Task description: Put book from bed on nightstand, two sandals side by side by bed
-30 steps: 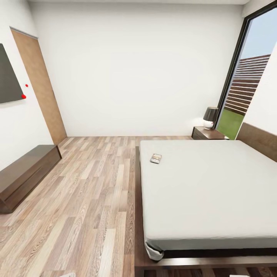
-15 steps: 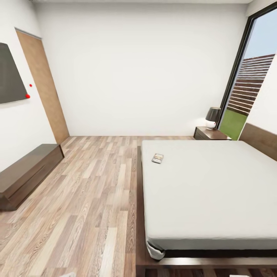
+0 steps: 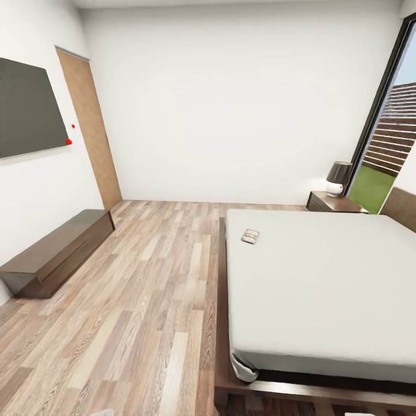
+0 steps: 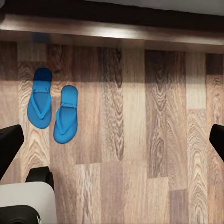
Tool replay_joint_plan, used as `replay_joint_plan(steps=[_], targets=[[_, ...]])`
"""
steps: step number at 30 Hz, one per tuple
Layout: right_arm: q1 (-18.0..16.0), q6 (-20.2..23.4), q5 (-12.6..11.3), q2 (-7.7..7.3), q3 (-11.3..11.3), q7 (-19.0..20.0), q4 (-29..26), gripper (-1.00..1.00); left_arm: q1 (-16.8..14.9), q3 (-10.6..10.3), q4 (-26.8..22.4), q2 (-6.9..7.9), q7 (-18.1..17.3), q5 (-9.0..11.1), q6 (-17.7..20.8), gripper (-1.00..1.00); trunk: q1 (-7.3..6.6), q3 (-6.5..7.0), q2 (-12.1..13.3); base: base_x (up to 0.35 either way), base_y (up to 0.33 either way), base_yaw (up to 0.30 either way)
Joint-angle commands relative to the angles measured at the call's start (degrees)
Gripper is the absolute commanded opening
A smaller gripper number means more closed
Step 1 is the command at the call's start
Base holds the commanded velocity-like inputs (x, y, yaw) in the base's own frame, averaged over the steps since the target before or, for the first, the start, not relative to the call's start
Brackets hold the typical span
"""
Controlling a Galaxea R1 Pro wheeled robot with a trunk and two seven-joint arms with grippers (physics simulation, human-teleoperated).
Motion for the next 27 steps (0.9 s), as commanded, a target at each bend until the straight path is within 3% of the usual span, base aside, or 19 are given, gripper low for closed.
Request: replay_joint_plan(steps=[1, 12, 27], targets=[[-0.07, -0.21, 0.57, 0.01, -0.48, 0.16, 0.06, 1.00, -0.06, 0.06, 0.08, 0.00, 0.10, 0.04, -0.22, 1.00, 0.03, -0.13, -0.12, -0.023, 0.007, 0.046], [-0.05, -0.21, 0.57, 0.05, -0.45, 0.15, 0.06, 1.00, -0.06, 0.05, 0.08, 0.01, 0.10, 0.04, -0.26, 1.00, 0.03, -0.18, -0.12, -0.057, 0.028, 0.063], [-0.04, -0.21, 0.88, 0.79, -0.47, 0.15, 0.06, 1.00, -0.06, 0.05, 0.08, 0.00, 0.10, 0.04, -0.25, 1.00, 0.03, -0.73, -0.12, -0.009, 0.006, 0.216]])
